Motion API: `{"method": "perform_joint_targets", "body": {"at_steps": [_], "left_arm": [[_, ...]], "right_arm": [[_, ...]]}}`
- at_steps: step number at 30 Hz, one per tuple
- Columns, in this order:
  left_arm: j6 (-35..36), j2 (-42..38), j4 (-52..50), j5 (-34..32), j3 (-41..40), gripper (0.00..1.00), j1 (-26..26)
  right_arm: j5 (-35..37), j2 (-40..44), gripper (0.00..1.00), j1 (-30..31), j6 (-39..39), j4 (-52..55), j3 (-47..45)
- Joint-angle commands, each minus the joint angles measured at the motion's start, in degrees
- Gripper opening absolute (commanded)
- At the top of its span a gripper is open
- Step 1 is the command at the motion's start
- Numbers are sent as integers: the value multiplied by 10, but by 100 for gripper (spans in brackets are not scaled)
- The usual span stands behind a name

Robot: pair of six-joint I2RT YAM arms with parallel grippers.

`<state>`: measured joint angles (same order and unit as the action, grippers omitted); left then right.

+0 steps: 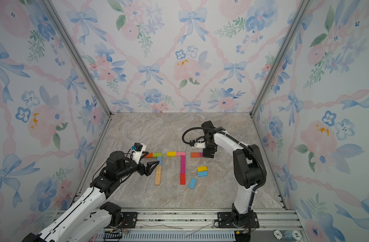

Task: Assemble the number 7 with building blocks
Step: Assemble the building block at the center of the board, then pick up the building block from the center of the board.

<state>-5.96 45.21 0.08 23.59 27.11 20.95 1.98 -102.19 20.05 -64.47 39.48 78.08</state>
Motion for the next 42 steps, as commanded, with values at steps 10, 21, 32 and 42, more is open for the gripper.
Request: {"method": "perform_joint_targets", "body": {"at_steps": [10,21,32,42], "left_arm": [[11,-16,-5,-15,-3,98,-5],[12,-16,-13,-29,-5,98,-5],[12,-14,-8,-23,-3,98,-5],[12,-18,-8,-17,-4,98,-5]], "right_arm": [[98,311,97,-35,405,-193,-28],[-43,364,97,-52,753,56,-4],[-60,364,97,8,937,180,-146],[21,168,96,155,907,149,-127]]}}
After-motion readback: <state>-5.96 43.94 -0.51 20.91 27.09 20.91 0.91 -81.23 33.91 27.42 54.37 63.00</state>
